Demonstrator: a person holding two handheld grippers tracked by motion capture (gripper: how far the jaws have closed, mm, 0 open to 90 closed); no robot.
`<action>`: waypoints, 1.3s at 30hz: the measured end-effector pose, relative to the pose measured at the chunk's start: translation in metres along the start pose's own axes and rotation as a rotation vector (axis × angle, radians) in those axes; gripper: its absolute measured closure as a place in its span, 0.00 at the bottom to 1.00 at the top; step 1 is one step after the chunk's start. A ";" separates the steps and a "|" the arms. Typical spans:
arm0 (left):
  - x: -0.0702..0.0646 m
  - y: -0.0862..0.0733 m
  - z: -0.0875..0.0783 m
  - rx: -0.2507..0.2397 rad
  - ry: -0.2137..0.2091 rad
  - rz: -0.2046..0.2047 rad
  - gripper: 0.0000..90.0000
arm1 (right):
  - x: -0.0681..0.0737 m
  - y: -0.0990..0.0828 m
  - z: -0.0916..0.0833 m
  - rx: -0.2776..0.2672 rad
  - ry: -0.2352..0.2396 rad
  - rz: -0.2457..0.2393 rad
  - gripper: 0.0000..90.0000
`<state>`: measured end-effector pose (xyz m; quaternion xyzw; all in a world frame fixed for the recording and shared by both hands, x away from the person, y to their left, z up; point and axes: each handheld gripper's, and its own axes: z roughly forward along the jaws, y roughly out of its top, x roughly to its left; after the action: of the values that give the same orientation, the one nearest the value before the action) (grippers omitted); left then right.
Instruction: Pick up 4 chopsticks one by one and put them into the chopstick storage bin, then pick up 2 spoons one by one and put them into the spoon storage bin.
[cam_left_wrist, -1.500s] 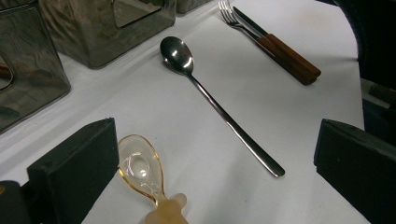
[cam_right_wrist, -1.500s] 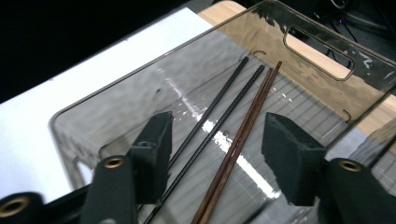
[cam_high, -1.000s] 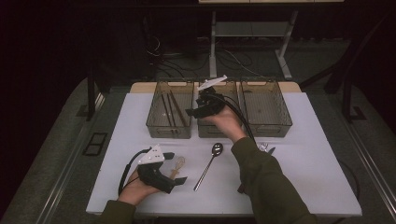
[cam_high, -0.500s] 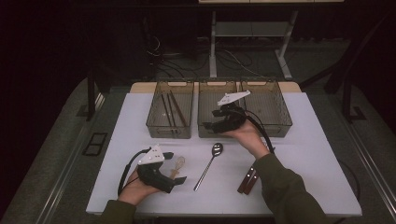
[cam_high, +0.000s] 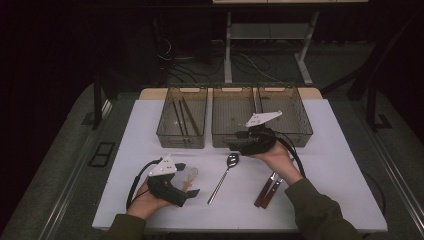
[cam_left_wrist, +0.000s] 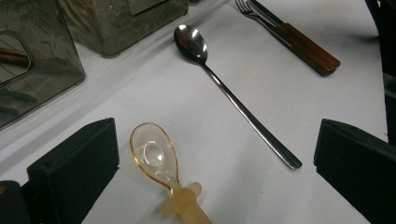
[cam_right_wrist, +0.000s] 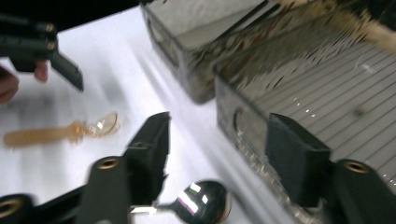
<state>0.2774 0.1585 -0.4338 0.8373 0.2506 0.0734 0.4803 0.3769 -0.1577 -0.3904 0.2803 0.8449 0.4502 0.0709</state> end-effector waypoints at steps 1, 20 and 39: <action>0.000 0.000 0.000 0.000 0.000 0.000 0.00 | 0.000 -0.003 0.001 0.014 -0.003 -0.004 0.56; 0.000 0.000 0.000 0.002 -0.002 0.008 0.00 | 0.005 -0.016 0.048 0.155 -0.019 -0.001 1.00; -0.001 0.001 0.000 0.002 -0.005 0.011 0.00 | 0.005 -0.020 0.055 0.255 -0.072 -0.021 1.00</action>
<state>0.2776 0.1574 -0.4330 0.8395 0.2448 0.0735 0.4796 0.3845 -0.1242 -0.4373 0.2940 0.8951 0.3279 0.0699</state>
